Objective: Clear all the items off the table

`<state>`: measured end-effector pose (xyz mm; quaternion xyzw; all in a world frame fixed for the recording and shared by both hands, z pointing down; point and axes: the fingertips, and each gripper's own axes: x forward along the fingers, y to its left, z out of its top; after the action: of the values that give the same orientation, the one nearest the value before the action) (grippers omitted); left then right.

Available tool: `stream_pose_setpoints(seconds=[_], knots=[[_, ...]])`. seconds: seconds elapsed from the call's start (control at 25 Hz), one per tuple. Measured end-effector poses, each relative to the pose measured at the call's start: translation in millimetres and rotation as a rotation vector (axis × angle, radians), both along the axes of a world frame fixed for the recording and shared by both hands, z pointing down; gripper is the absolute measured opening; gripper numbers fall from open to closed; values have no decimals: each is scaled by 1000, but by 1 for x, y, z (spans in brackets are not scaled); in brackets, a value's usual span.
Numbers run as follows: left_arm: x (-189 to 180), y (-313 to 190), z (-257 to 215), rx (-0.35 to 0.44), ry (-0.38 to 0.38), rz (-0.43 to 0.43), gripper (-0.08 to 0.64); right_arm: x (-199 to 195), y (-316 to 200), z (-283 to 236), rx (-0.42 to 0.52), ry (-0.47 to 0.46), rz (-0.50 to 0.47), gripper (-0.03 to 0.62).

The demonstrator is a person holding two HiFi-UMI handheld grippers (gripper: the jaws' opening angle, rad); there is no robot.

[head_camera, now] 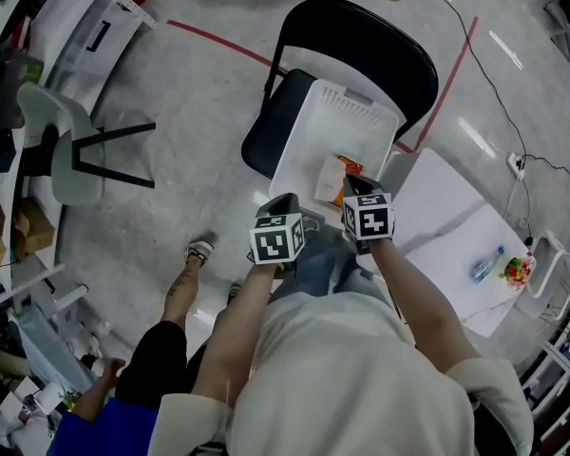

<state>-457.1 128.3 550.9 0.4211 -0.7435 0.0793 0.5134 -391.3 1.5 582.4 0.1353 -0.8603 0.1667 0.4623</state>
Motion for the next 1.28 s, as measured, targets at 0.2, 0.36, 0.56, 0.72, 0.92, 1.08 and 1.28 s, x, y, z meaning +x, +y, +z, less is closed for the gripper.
stream_pose_setpoints(seconds=[0.2, 0.36, 0.56, 0.72, 0.92, 1.08, 1.28], knots=[[-4, -3, 5, -4, 4, 2, 9, -6, -2, 10, -17, 18, 0, 8], [-9, -1, 6, -6, 3, -10, 8, -10, 1, 12, -47, 9, 15, 122], [-10, 2, 5, -6, 0, -15, 9, -9, 5, 13, -68, 7, 14, 140], [-12, 3, 3, -4, -2, -19, 9, -9, 9, 11, -68, 11, 12, 138], [-13, 4, 0, 2, -5, -17, 8, -9, 11, 8, -61, 6, 15, 133], [-12, 3, -1, 9, -7, -13, 8, -9, 10, 4, -56, -3, 22, 133], [-9, 0, -6, 16, -9, -4, 8, -9, 7, -3, -46, -12, 31, 133]])
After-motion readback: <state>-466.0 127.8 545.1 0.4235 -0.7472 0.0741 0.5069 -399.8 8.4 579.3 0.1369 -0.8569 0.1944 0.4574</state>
